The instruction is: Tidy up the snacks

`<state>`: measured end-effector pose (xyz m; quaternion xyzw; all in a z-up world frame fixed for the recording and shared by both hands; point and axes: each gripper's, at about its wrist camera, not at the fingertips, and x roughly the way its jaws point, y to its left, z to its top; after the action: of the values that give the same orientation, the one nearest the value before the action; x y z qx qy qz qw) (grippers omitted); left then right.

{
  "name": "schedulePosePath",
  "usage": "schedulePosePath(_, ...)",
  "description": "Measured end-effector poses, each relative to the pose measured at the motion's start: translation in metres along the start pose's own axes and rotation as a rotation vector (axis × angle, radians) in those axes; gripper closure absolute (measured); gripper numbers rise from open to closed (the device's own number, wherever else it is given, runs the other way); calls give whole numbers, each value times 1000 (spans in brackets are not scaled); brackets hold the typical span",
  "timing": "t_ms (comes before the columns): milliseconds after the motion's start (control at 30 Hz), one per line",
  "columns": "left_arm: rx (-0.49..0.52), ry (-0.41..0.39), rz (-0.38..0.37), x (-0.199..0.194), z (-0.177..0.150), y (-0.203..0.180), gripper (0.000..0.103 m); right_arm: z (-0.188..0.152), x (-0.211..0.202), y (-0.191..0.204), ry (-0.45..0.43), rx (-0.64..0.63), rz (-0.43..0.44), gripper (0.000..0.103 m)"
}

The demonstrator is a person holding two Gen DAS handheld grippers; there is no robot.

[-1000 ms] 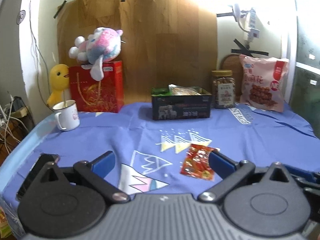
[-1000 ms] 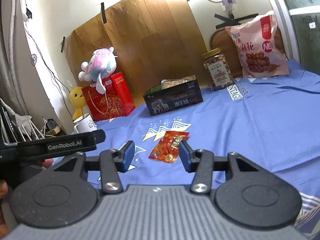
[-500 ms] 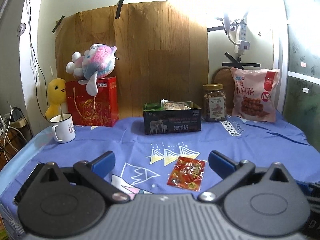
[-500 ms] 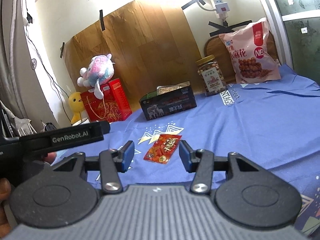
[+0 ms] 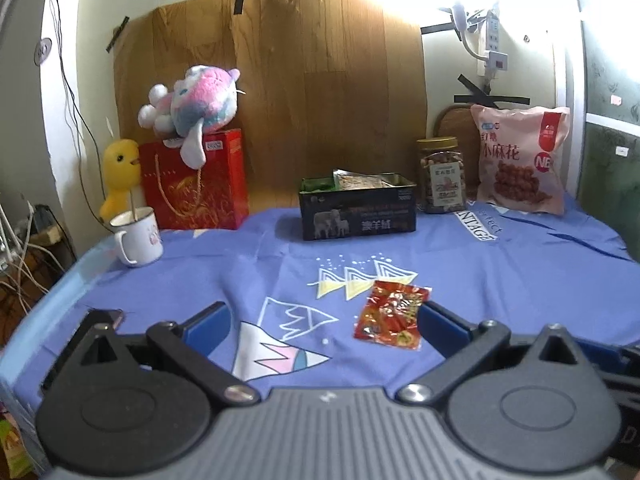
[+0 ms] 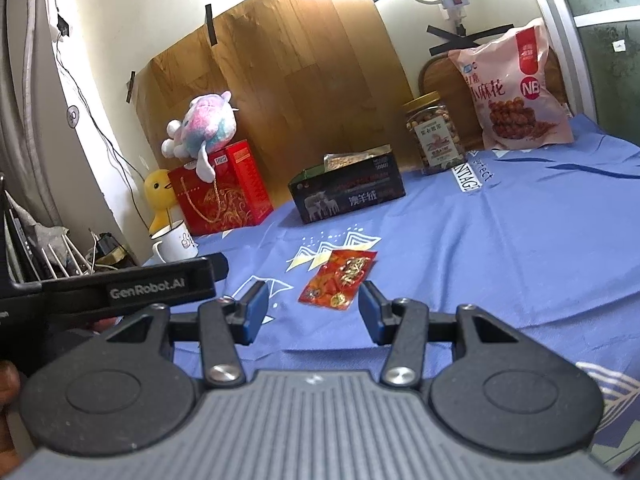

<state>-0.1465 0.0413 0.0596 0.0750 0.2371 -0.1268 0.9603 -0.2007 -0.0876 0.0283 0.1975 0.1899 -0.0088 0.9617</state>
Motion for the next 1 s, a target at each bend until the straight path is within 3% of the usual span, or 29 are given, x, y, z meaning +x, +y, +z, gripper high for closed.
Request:
schedulePosePath(367,-56,56,-66,2,0,10,0,-1,0,-1,4,10,-4,50)
schedulePosePath(567,-68,31,5,-3,-1,9,0,-2,1,-1,9,9,0,50)
schedulePosePath(1000,-108,12,9,-3,-1,15,0,-3,-4,0,-15,13,-4,50)
